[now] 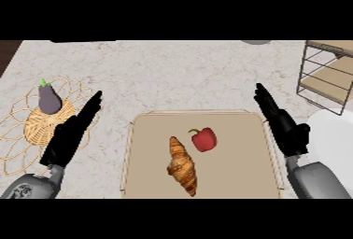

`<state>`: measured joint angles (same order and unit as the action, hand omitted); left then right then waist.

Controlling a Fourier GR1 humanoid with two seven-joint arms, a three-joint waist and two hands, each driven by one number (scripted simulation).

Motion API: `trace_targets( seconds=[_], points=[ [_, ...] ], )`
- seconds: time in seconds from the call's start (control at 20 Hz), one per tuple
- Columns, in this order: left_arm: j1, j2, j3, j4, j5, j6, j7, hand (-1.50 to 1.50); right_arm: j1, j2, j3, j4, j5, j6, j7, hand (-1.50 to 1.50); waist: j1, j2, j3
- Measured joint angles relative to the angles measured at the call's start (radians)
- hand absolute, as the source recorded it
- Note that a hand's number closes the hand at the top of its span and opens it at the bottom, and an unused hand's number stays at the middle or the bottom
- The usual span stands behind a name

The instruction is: Pick the bell pepper from the tray and place it in the tiered shelf

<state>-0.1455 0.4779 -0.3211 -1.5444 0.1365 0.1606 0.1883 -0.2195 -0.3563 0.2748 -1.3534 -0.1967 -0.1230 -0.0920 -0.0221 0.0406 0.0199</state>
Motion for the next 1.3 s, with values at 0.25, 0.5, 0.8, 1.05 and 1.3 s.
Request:
trace_targets(
  seconds=[0.25,0.5,0.8,1.05,1.3],
  points=[
    [-0.036,-0.062,0.017,0.040,-0.027,0.028,-0.064,0.00,-0.098,0.020,-0.037,0.032,-0.051,0.075,0.013,-1.50,0.021,-0.027,-0.014],
    [-0.054,-0.101,0.031,0.038,-0.018,0.053,-0.090,0.00,-0.119,0.044,-0.091,0.055,-0.087,0.028,0.019,1.50,0.013,-0.028,-0.016],
    [-0.054,-0.145,0.033,0.066,-0.017,0.057,-0.139,0.00,-0.099,0.122,-0.165,0.197,0.053,-0.246,-0.184,-1.50,0.025,-0.031,-0.018],
    [-0.060,-0.177,0.045,0.106,-0.027,0.053,-0.170,0.00,-0.066,0.159,-0.247,0.253,-0.038,-0.136,-0.393,-1.50,0.023,-0.036,-0.019],
    [-0.053,-0.186,0.052,0.120,-0.036,0.043,-0.183,0.00,-0.074,0.078,-0.161,0.187,0.008,-0.014,-0.298,-1.50,0.020,-0.041,-0.020]
  ],
)
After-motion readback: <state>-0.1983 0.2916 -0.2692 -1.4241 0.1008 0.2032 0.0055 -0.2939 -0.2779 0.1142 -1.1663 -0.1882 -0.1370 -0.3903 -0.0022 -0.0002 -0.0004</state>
